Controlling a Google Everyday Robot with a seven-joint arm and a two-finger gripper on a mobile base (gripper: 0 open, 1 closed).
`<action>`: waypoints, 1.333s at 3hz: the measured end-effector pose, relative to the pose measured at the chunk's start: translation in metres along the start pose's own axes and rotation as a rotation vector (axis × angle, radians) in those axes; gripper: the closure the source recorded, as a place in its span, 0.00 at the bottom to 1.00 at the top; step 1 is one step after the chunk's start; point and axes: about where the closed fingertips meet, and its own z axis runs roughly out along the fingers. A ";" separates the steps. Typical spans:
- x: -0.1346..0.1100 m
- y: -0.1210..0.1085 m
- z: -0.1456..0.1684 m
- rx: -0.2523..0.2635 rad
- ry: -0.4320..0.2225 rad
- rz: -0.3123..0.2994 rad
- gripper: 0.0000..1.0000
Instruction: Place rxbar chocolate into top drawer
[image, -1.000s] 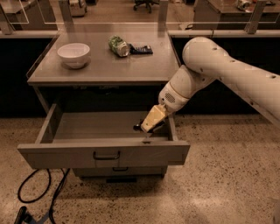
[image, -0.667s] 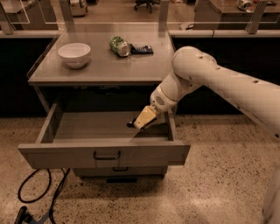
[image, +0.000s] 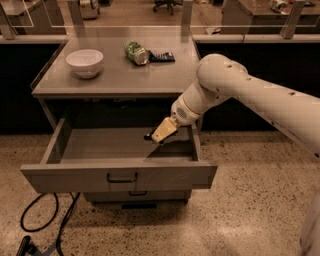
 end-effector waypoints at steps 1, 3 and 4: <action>0.022 -0.001 0.022 -0.011 0.037 0.035 1.00; 0.047 -0.001 0.073 -0.083 0.053 0.134 1.00; 0.047 -0.001 0.073 -0.084 0.053 0.134 0.81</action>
Offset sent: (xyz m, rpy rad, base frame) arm -0.0158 0.0187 -0.1460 0.1078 0.2802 -0.1311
